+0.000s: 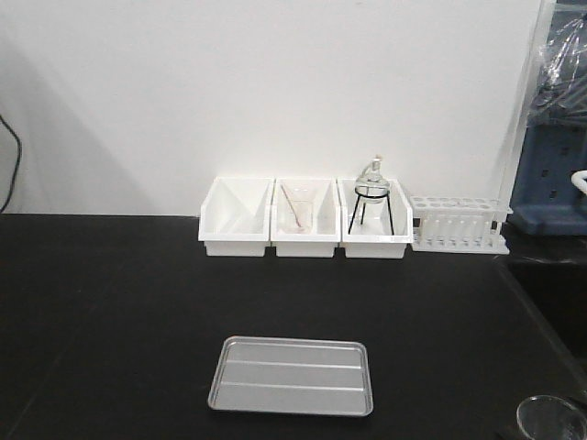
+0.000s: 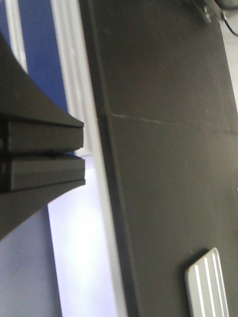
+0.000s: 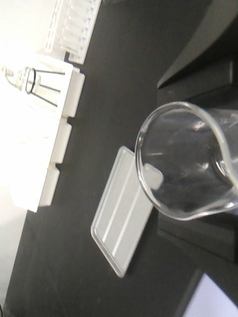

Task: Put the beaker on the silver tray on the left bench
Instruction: 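Move the right gripper with the beaker over the silver tray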

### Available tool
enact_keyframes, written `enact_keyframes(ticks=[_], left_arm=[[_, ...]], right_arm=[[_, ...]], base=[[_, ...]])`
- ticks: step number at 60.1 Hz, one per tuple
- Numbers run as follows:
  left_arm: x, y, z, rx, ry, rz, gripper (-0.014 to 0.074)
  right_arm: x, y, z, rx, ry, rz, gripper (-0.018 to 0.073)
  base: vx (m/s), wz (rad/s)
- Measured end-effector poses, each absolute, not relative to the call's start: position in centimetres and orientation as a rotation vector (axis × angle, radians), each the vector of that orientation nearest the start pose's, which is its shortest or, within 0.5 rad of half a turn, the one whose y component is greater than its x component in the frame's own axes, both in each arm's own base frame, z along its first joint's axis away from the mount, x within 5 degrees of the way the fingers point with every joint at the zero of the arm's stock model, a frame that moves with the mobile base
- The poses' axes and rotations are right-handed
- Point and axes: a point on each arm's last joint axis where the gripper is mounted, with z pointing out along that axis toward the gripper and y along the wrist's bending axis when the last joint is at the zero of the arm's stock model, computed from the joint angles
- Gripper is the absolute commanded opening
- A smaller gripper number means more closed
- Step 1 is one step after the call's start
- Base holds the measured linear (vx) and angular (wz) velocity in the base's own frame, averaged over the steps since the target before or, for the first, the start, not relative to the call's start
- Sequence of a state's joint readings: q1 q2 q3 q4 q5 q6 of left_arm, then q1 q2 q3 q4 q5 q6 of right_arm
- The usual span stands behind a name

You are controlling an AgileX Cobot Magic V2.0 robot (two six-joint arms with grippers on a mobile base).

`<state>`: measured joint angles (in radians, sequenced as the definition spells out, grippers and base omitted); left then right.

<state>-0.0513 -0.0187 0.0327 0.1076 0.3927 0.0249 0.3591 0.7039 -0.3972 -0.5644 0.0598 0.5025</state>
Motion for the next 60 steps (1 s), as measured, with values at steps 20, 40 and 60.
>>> enact_keyframes(ticks=[20,40,60], left_arm=[[5.19,0.11,16.81,0.138,1.884,0.089,0.0001],[5.19,0.11,16.81,0.138,1.884,0.089,0.0001],[5.19,0.11,16.81,0.138,1.884,0.089,0.0001]], right_arm=[[13.85,4.88,27.76,-0.363,1.809,0.178,-0.0011],[13.85,4.88,27.77,-0.363,1.809,0.179,-0.0011],[13.85,4.88,27.77,-0.362,1.809,0.179,-0.0011]], base=[[0.32,-0.15],[0.24,-0.03],[0.06,-0.01]])
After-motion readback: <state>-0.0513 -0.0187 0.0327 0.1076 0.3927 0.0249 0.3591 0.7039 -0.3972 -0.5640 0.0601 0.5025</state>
